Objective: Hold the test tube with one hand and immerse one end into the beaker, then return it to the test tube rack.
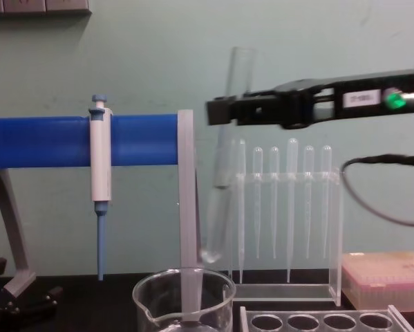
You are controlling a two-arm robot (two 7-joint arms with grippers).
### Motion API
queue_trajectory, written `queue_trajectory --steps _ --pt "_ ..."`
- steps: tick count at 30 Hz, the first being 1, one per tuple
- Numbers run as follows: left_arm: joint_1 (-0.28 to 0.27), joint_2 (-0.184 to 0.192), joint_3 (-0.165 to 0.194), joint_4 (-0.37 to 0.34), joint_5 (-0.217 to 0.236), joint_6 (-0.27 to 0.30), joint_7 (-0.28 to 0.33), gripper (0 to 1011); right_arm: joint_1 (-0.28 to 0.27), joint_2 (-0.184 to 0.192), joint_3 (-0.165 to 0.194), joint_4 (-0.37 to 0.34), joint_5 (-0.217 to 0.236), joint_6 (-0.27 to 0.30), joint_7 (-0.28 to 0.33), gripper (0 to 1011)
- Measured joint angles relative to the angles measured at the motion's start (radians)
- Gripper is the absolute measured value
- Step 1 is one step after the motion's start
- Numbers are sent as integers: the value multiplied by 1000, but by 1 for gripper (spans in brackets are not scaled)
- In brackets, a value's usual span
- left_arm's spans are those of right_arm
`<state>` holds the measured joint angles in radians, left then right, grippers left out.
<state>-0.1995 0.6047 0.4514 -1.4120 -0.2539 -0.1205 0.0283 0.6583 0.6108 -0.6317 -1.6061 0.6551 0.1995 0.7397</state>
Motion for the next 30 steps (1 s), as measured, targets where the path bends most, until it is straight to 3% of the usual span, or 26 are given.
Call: queue_trajectory --steps 9,21,30 --pt "0 0 0 0 0 0 0 1000 38 -63 -71 54 -37 0 -8 225" --pt "0 0 0 0 0 0 0 1000 19 -93 -107 123 -68 -18 -16 226" --pt "0 0 0 0 0 0 0 1000 2 -107 -123 154 -121 -47 -23 225"
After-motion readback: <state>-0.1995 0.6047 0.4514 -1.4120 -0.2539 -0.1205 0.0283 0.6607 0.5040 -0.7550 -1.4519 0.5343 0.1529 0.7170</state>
